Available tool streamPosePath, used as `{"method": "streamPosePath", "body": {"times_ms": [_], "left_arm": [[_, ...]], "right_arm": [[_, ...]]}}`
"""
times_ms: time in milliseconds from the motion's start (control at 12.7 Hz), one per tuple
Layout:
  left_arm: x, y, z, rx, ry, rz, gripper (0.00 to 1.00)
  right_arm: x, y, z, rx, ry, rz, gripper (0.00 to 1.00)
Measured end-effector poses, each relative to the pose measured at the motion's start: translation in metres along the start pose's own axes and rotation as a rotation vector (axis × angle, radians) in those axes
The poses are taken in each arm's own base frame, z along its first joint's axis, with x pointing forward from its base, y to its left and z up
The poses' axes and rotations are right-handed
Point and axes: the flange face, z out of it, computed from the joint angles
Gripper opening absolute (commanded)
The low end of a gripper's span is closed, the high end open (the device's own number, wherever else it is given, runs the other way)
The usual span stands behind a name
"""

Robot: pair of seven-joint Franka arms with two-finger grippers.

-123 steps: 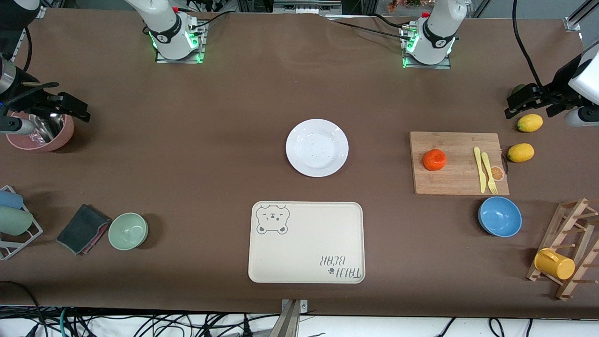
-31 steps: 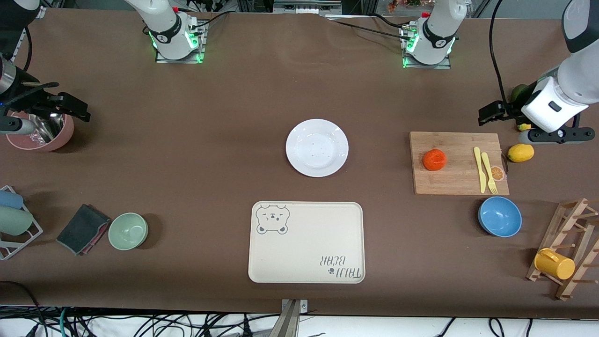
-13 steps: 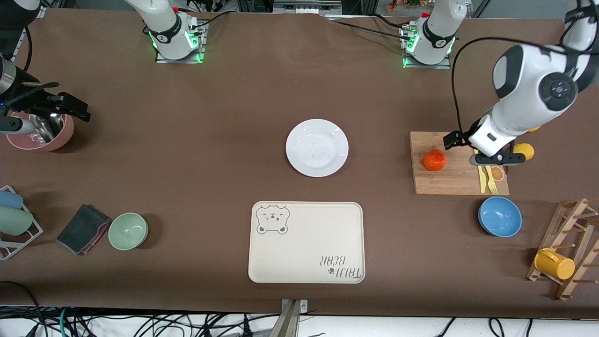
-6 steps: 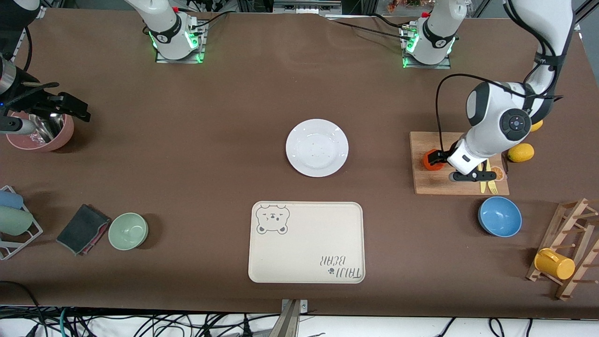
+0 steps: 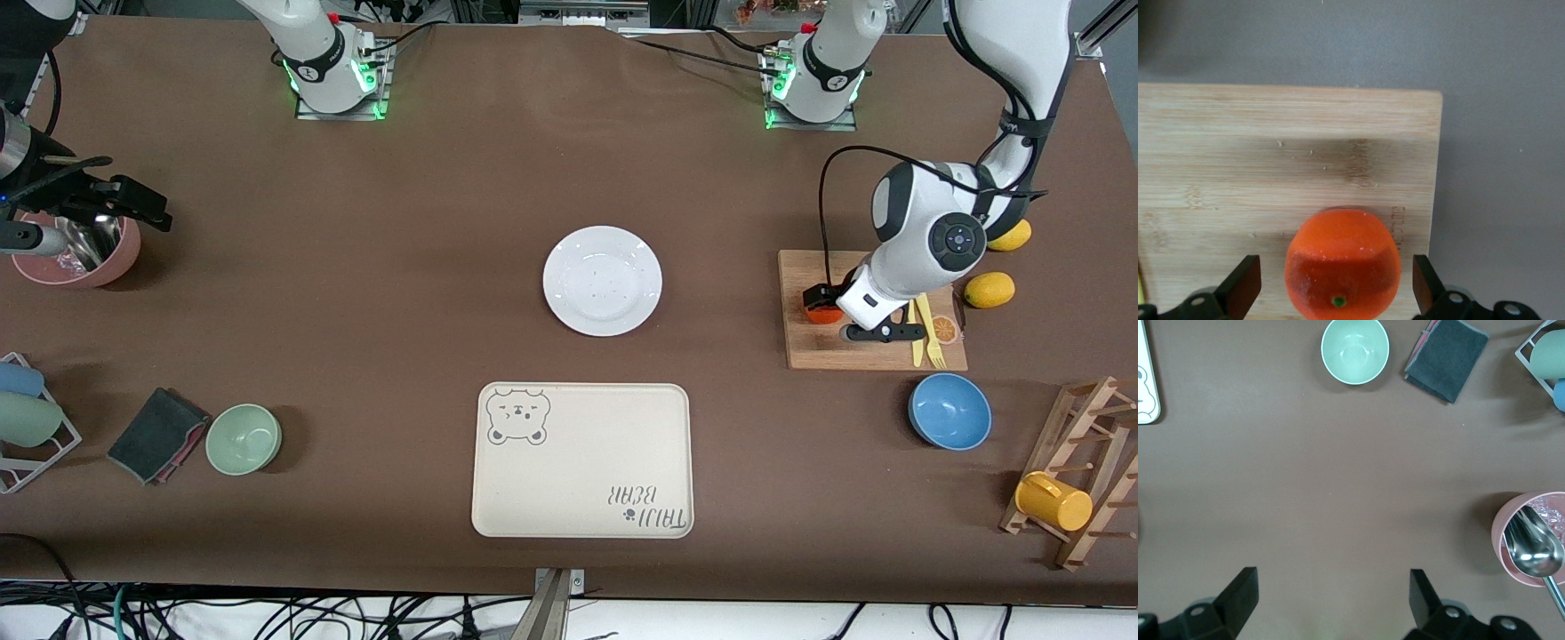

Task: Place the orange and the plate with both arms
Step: 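Lift the orange off the cutting board with the left gripper, then carry the orange onto the white plate and open the left gripper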

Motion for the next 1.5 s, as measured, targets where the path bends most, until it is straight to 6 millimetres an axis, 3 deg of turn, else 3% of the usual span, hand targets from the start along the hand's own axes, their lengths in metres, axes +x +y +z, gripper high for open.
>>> {"method": "streamPosePath", "body": {"times_ms": [79,158,237,315,394,631,868,1104,1499], "left_arm": [[0.0,0.0,0.006,0.0,0.004,0.001,0.97],[-0.001,0.0,0.011,0.0,0.006,0.001,0.75],[0.0,0.0,0.014,0.0,0.009,0.001,0.39],[0.0,0.001,0.016,0.0,0.011,0.001,0.15],[0.0,0.001,0.016,0.0,0.011,0.002,0.0],[0.002,0.004,0.009,-0.001,0.025,0.009,0.0],[-0.001,0.031,-0.025,-0.007,0.047,0.05,0.0],[-0.018,0.108,-0.053,-0.12,0.066,0.068,0.0],[-0.061,0.264,-0.063,-0.217,0.045,-0.016,0.0]], "right_arm": [[0.0,0.0,0.0,0.0,0.0,0.0,1.0],[0.0,0.0,0.0,0.0,0.0,0.0,1.0],[0.0,0.0,0.0,0.0,0.0,0.0,1.0],[0.0,0.0,0.0,0.0,0.0,0.0,1.0],[0.0,0.0,0.0,0.0,0.0,0.0,1.0],[0.0,0.0,0.0,0.0,0.0,0.0,1.0],[0.0,0.0,0.0,0.0,0.0,0.0,1.0],[0.0,0.0,0.0,0.0,0.0,0.0,1.0],[0.0,0.0,0.0,0.0,0.0,0.0,1.0]]}}
